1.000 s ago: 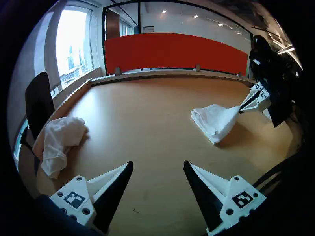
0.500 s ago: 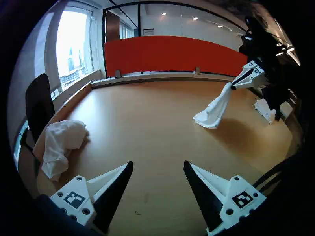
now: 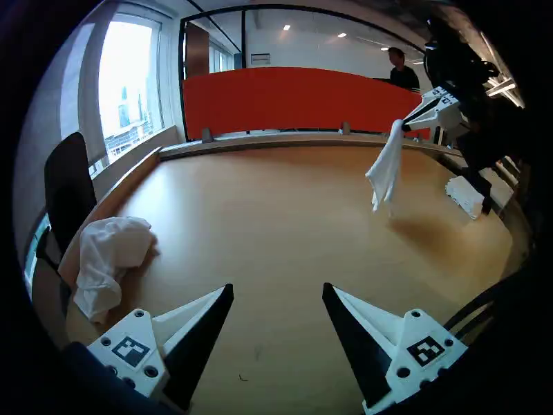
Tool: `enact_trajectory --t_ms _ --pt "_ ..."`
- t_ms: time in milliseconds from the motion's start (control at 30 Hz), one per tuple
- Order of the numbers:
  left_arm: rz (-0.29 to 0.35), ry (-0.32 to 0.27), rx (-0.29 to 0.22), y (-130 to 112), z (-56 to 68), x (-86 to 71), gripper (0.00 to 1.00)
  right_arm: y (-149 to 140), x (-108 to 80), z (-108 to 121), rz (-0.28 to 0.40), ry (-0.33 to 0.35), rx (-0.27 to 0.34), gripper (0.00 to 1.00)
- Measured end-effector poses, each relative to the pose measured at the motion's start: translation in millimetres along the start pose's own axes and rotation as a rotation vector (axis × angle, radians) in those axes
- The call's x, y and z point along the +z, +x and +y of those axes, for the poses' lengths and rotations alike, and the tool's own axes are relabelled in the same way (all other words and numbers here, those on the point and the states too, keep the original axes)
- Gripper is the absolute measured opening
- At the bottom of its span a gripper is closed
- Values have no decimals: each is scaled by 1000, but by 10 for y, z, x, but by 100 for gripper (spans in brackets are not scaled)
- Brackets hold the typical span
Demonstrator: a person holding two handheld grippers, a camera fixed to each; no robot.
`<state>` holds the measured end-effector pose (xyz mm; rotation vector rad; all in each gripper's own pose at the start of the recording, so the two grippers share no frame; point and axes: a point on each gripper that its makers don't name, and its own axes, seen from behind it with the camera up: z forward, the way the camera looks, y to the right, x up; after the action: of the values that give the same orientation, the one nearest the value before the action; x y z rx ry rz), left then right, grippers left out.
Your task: Fold towel
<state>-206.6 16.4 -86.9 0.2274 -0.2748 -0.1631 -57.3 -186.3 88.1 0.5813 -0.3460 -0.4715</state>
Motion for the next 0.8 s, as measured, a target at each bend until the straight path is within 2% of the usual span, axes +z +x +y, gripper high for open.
enact_trajectory --t_ms 400,800 --pt "-2 -8 0 14 4 16 96 -92 -138 304 -7 -37 29 3" --pt "-3 -12 -5 56 27 70 96 -350 -408 650 -33 -79 63 3"
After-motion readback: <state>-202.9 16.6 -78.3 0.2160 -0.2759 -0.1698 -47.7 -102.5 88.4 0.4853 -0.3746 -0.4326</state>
